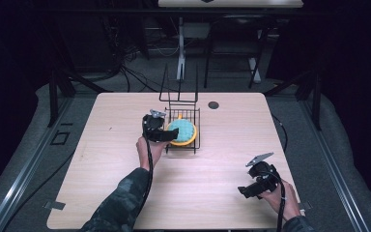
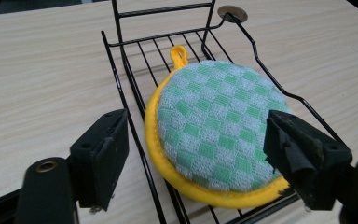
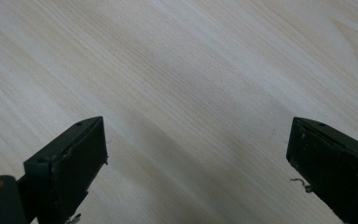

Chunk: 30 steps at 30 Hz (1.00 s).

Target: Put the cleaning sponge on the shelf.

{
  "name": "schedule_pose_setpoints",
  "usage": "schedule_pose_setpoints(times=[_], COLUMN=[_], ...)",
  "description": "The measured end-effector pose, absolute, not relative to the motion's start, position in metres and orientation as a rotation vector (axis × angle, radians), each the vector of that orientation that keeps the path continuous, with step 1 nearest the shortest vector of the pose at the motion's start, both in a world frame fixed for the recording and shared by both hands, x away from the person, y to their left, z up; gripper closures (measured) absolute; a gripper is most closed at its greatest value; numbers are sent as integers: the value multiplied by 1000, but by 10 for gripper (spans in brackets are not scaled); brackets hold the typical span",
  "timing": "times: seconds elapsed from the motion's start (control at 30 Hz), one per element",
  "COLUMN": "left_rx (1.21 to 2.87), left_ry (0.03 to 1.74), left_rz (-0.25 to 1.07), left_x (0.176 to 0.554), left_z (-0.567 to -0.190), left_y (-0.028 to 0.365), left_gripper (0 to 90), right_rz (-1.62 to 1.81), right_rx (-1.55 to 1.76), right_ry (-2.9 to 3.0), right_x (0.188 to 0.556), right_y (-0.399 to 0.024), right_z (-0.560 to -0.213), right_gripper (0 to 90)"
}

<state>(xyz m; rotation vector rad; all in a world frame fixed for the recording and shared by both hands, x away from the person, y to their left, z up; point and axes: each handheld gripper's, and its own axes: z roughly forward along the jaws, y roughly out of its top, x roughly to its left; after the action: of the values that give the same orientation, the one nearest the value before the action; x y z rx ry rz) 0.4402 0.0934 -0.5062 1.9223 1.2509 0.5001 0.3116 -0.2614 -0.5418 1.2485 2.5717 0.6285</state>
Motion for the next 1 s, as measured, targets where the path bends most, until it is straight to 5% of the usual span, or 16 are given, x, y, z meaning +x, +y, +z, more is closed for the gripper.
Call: schedule_pose_setpoints(times=[1.0], left_rx=[2001], left_ry=[1231], left_rz=[477], left_x=[371], left_z=[-480], left_y=[168], left_gripper=[51], right_rz=[590], right_rx=[1242], right_ry=[2581], right_x=[311], right_y=[-259], right_z=[-542], right_gripper=[43])
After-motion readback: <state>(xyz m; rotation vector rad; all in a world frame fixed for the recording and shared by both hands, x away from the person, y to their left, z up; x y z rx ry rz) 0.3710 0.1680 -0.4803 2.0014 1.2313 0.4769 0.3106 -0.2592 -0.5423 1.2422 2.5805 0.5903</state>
